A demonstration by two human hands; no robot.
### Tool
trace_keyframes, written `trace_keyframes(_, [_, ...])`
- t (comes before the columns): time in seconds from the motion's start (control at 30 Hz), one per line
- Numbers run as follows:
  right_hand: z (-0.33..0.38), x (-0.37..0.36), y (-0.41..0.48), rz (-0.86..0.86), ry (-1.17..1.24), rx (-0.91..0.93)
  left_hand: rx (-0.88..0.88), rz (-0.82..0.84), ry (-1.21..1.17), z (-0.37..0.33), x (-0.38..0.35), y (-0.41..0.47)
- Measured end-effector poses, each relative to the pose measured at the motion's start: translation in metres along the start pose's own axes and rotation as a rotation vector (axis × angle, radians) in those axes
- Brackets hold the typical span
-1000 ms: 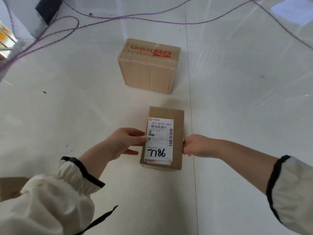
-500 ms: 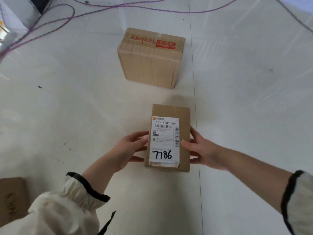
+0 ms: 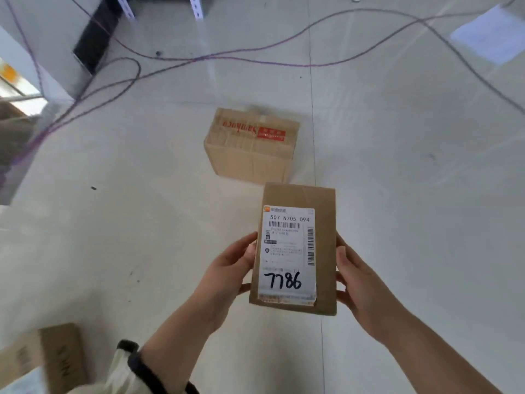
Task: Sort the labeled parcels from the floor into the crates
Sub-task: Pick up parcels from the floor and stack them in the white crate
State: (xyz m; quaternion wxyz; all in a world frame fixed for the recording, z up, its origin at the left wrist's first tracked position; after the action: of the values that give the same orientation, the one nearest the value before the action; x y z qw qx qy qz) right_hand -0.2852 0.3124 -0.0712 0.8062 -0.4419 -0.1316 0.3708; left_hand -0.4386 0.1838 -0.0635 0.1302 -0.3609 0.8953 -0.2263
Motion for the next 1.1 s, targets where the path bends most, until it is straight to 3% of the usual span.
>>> trace_keyframes(0.2, [0.106,0.000,-0.177,0.021,0.039,0.113,-0.089,0.032,0.034,-0.171,-0.046,-0.097])
trace_keyframes(0.37, [0.209,0.008,-0.385,-0.024,0.144,0.196,-0.126,0.015,0.033,-0.349,-0.100,-0.229])
trace_keyframes(0.57, [0.292,0.007,-0.631,-0.193,0.226,0.293,-0.172,0.171,0.006,-0.530,-0.155,-0.393])
trace_keyframes(0.77, [0.293,-0.023,-0.776,-0.319,0.349,0.400,-0.249,0.483,0.075,-0.607,-0.168,-0.485])
trace_keyframes(1.1, [0.191,-0.066,-0.890,-0.602,0.634,0.503,-0.313,0.986,0.248,-0.595,-0.201,-0.588])
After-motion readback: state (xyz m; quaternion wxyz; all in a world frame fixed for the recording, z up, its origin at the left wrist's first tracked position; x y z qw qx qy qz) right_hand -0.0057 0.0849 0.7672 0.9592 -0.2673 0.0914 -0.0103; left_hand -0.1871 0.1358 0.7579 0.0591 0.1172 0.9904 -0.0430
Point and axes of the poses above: each hand's wrist, its own y-axis towards the middle knuckle, its own x-axis out of the back of the hand, z = x × y, the point moved 5 cm from there along y, towards the middle knuckle, and after that the axes turned 13 degrees about -x, right-handed, at the moved point
